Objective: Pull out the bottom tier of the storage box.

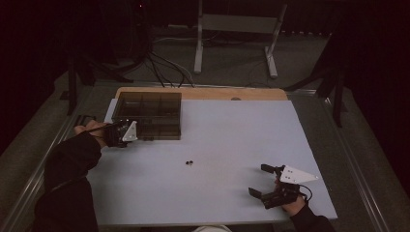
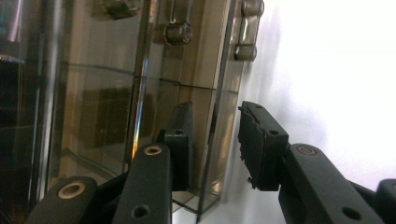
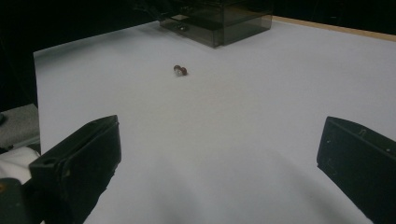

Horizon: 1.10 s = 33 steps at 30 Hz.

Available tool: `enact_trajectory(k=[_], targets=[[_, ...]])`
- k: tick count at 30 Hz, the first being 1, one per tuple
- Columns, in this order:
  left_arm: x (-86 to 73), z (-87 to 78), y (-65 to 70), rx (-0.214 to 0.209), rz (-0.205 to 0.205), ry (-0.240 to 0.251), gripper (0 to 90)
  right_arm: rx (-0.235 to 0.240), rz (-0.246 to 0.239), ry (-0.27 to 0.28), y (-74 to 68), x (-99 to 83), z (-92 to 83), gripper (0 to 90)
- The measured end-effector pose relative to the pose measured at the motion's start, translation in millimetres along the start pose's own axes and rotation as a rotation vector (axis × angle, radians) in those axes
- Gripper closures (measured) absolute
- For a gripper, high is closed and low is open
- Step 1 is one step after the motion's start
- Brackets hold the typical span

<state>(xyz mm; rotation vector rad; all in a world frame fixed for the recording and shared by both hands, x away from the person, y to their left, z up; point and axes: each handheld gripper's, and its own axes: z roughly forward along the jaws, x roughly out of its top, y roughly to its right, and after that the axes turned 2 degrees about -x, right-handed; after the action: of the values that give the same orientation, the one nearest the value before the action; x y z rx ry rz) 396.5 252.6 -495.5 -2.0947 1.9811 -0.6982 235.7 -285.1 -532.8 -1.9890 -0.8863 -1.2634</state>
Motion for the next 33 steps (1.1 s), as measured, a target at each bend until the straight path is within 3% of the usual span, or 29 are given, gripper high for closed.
enact_trajectory(k=[6,10,16,21,29,33], targets=[[5.5,6.4,-6.0,-0.054,0.049,-0.009,77.0,0.000,0.001,0.006,0.7,0.0,-1.2,0.0],[8.4,10.9,-10.1,-0.073,0.037,-0.010,79.2,-0.001,0.000,0.003,0.3,-0.2,-0.8,0.0],[12.4,17.5,-12.7,-0.104,0.052,-0.055,81.5,-0.002,-0.003,0.006,0.6,-0.3,-1.9,0.0],[14.6,17.0,-16.3,-0.134,0.032,-0.071,82.6,-0.002,-0.004,0.005,0.8,-0.5,-2.0,0.0],[17.2,14.0,-17.2,-0.173,0.079,-0.085,84.7,-0.002,-0.004,0.006,1.0,-0.5,-2.1,0.0],[16.6,11.8,-15.4,-0.193,0.071,-0.077,85.1,-0.002,-0.001,0.002,1.0,-0.9,-1.9,0.0]])
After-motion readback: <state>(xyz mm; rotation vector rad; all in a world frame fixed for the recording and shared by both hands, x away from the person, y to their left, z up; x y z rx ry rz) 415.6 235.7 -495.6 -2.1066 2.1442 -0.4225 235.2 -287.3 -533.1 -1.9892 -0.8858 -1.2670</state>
